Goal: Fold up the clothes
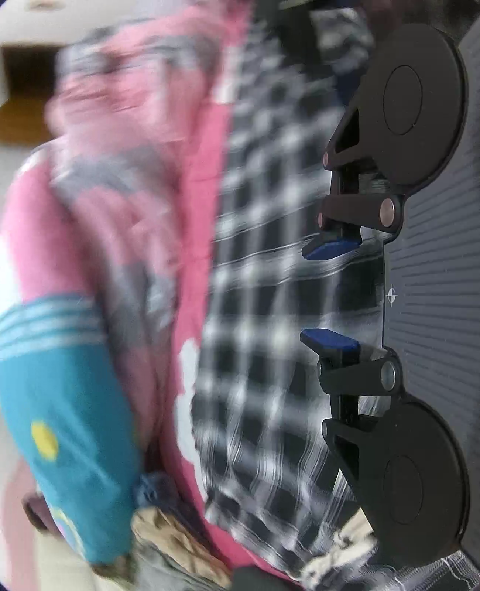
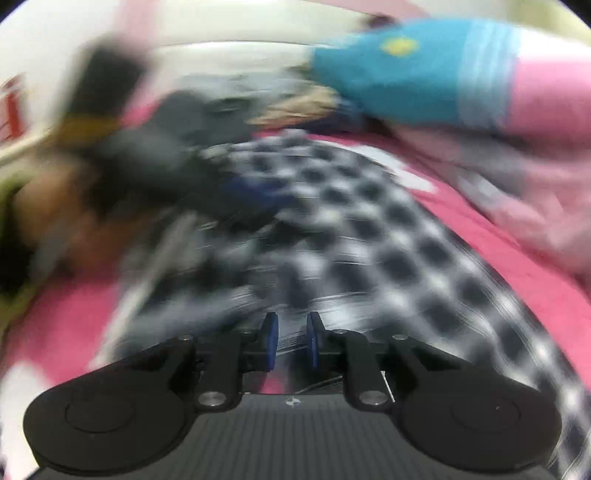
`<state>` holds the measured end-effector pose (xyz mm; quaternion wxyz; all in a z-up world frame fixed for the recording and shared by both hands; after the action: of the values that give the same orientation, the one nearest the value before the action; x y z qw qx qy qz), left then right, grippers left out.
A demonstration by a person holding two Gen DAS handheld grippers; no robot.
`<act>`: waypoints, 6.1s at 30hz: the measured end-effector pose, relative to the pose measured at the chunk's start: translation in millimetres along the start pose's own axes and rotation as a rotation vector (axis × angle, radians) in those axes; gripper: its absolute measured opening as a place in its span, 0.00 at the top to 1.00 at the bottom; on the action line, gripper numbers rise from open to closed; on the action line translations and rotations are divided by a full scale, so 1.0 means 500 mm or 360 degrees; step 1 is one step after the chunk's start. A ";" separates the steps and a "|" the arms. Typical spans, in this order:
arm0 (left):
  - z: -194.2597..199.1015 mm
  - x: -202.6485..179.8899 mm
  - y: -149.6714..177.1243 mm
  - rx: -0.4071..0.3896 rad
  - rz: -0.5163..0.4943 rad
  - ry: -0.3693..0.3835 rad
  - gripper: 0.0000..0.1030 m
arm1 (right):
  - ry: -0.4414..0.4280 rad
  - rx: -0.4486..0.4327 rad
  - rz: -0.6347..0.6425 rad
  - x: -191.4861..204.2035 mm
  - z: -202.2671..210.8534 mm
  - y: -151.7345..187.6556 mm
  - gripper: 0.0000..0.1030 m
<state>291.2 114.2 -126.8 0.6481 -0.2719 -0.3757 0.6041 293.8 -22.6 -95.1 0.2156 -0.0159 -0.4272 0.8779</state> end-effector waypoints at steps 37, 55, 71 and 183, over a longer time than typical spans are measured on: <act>0.004 -0.019 0.016 -0.0028 -0.0229 -0.0158 0.46 | 0.0688 -0.0025 -0.1118 -0.409 0.347 0.209 0.81; 0.030 -0.137 0.028 -0.0060 -0.0392 0.0182 0.44 | 0.1062 -0.0079 -0.1395 -0.548 0.501 0.355 0.80; 0.027 -0.130 0.018 -0.0059 -0.0354 0.0173 0.34 | 0.1386 -0.0297 -0.1577 -0.678 0.664 0.448 0.78; 0.288 0.406 0.139 0.0125 0.0934 -0.0375 0.24 | 0.0318 -0.0391 -0.0080 0.456 0.207 0.085 0.58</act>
<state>131.2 308.4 -68.4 0.4083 -0.2716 -0.3300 0.8066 49.6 -33.1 -26.1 0.2754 -0.1185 -0.5080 0.8075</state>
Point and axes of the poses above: each gripper's, at about its wrist camera, not at the fingertips, and z roughly against the way its jaws point, x to its left, y to its underside, the point moved 6 cm from there along -z, roughly the way its jaws point, and after that the axes turned 15 degrees about -y, right-handed, at the moved point
